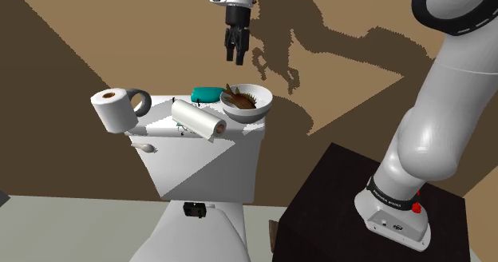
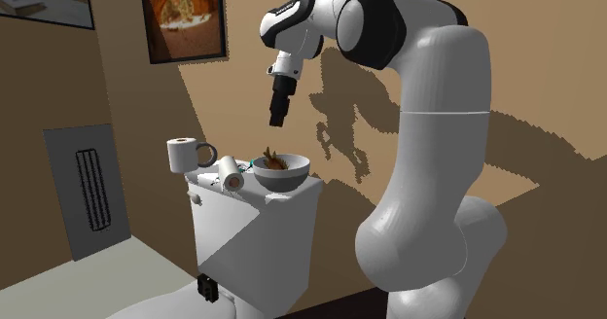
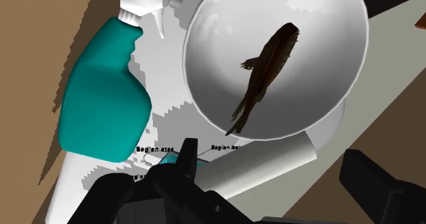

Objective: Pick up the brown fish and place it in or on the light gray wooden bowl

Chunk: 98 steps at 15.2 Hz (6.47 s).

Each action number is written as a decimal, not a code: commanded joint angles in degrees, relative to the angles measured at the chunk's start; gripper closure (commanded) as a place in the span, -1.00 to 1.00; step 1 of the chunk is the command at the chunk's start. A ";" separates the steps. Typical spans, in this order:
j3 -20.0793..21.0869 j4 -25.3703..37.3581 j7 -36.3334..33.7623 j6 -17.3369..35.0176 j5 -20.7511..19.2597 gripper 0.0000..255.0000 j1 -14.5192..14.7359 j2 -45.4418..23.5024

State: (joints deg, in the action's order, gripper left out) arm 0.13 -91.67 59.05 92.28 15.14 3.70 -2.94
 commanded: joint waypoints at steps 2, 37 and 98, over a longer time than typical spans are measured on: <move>0.30 -3.47 0.10 2.96 0.18 -1.00 0.34 0.63; 1.49 -27.04 -22.04 21.04 0.93 -1.00 1.11 6.38; 0.62 -20.40 -23.66 9.88 -0.10 1.00 0.40 10.91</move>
State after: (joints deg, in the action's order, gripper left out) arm 0.79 -111.50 35.17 101.59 15.01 4.13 7.97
